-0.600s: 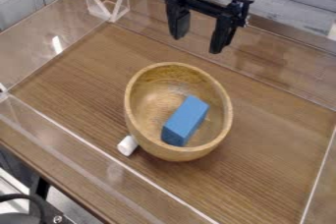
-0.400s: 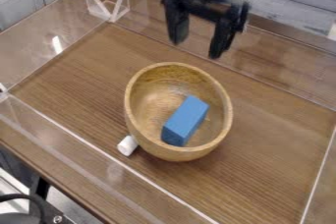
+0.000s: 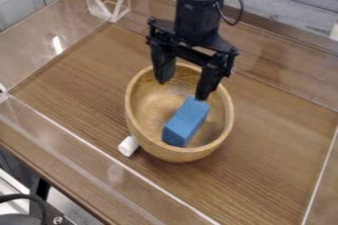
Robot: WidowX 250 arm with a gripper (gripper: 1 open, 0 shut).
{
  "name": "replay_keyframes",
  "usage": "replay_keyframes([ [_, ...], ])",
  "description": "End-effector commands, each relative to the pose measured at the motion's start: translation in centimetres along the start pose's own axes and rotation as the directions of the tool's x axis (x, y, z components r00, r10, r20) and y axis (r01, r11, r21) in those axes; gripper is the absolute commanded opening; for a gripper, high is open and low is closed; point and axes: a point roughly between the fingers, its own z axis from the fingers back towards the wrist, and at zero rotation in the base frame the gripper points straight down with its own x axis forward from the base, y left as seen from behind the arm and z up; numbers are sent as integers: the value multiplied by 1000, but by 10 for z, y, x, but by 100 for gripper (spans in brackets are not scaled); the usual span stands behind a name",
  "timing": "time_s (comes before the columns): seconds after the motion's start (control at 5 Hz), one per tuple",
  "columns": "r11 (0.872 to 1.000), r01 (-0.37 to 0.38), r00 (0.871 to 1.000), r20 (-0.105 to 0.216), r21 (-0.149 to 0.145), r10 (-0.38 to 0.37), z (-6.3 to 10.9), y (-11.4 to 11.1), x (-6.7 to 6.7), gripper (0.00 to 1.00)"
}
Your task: Remove the blue block from inside the brown bowl and put it on the table
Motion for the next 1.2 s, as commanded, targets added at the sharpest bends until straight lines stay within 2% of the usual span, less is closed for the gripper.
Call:
replay_keyframes([
  [0.0, 1000, 8, 999, 53, 4, -8, 7, -2, 0, 100],
  [1.0, 999, 32, 998, 61, -4, -32, -24, -14, -6, 100],
])
